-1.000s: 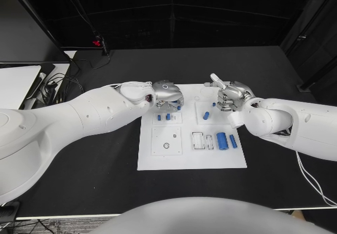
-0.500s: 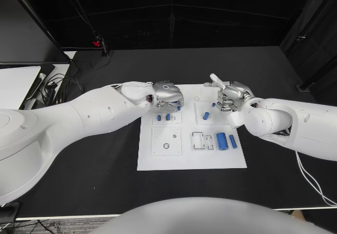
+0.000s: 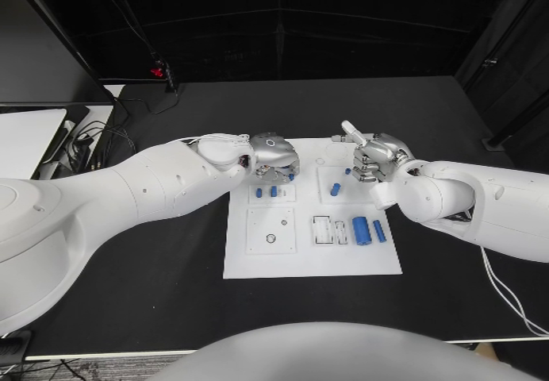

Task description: Assemble the parts on the task board

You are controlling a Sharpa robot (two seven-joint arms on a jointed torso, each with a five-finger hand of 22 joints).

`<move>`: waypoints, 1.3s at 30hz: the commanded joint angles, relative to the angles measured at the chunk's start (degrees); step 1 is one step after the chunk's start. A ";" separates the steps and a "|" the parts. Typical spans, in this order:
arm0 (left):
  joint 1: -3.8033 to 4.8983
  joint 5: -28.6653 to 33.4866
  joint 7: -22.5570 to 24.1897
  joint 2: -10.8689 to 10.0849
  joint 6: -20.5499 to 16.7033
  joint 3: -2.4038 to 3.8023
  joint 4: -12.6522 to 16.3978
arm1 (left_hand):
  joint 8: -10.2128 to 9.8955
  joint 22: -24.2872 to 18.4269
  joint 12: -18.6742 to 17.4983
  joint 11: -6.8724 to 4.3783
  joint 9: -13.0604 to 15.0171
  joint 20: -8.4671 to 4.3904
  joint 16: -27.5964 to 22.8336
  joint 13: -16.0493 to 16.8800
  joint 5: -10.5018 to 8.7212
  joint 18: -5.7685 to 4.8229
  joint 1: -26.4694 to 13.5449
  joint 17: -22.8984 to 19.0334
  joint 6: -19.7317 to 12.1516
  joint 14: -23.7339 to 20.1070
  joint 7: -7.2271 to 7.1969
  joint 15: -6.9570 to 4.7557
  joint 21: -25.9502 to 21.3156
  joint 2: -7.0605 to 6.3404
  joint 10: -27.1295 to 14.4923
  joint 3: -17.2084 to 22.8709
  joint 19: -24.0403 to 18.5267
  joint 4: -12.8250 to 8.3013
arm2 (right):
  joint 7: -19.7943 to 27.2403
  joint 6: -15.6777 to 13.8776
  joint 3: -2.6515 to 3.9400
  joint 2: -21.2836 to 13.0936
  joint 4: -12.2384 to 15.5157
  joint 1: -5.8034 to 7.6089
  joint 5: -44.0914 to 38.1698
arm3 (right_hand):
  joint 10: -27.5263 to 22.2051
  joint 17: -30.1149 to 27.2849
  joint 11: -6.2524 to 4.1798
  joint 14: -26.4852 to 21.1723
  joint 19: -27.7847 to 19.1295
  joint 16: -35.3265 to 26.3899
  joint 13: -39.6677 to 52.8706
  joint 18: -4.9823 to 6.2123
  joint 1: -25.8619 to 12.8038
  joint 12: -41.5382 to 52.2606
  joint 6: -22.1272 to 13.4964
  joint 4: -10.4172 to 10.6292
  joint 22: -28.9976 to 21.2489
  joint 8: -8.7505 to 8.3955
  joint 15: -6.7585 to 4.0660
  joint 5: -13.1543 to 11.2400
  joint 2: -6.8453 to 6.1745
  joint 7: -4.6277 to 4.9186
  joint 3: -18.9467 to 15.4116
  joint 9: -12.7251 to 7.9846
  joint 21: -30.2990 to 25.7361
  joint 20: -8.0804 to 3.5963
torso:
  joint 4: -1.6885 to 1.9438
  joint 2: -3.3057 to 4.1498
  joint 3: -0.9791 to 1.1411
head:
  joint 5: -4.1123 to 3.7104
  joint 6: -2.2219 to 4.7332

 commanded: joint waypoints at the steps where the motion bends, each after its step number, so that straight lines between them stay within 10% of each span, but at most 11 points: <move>1: -0.17 -0.57 -0.45 0.04 2.03 -0.12 0.00 | -0.03 11.16 -0.23 0.01 -0.06 0.43 0.05 -0.04 -0.12 0.54 0.02 15.10 0.62 5.83 -0.09 0.37 -0.36 0.71 0.70 0.43 0.64 0.05 | 0.59 0.08 0.03 0.06 0.08 0.07 -0.13 | 5.97 15.09 0.45 5.86 5.97 0.14 14.92 -0.41 0.10 0.11 0.25 -0.05 15.09 0.34 0.45 -0.01 0.37 0.16 -0.29 -0.04 0.18 0.46 | -0.02 0.02 0.00 | 0.10 -0.02; 24: -0.23 -0.57 0.18 0.01 0.54 -0.11 -0.01 | 1.90 11.61 -1.18 -1.69 0.82 -0.85 0.05 -0.10 -0.01 0.42 -0.20 15.10 6.76 5.83 -1.79 -1.42 0.00 1.91 6.34 3.65 1.05 0.00 | 0.53 0.02 0.03 0.22 -0.20 0.07 -0.13 | 5.97 15.09 0.49 5.86 5.97 0.14 14.92 -0.41 0.11 0.11 0.32 -0.04 15.09 0.39 0.50 0.03 0.44 0.19 -0.31 -0.03 0.18 0.50 | 0.04 0.02 -0.03 | 0.01 -0.06; 39: 0.35 -0.57 3.68 -1.96 -11.46 -0.09 1.67 | 1.92 11.93 -1.83 -1.47 0.98 -0.82 0.05 -0.10 -0.03 0.24 -1.33 15.10 7.61 5.83 -1.67 -1.04 0.57 1.77 7.84 4.01 1.49 0.13 | 0.46 0.04 0.03 0.37 -0.46 0.07 -0.13 | 5.97 15.09 0.50 5.86 5.97 0.14 14.92 -0.41 0.12 0.11 0.35 -0.04 15.09 0.41 0.52 0.05 0.48 0.21 -0.31 -0.04 0.18 0.52 | 0.08 -0.05 0.02 | 0.29 0.19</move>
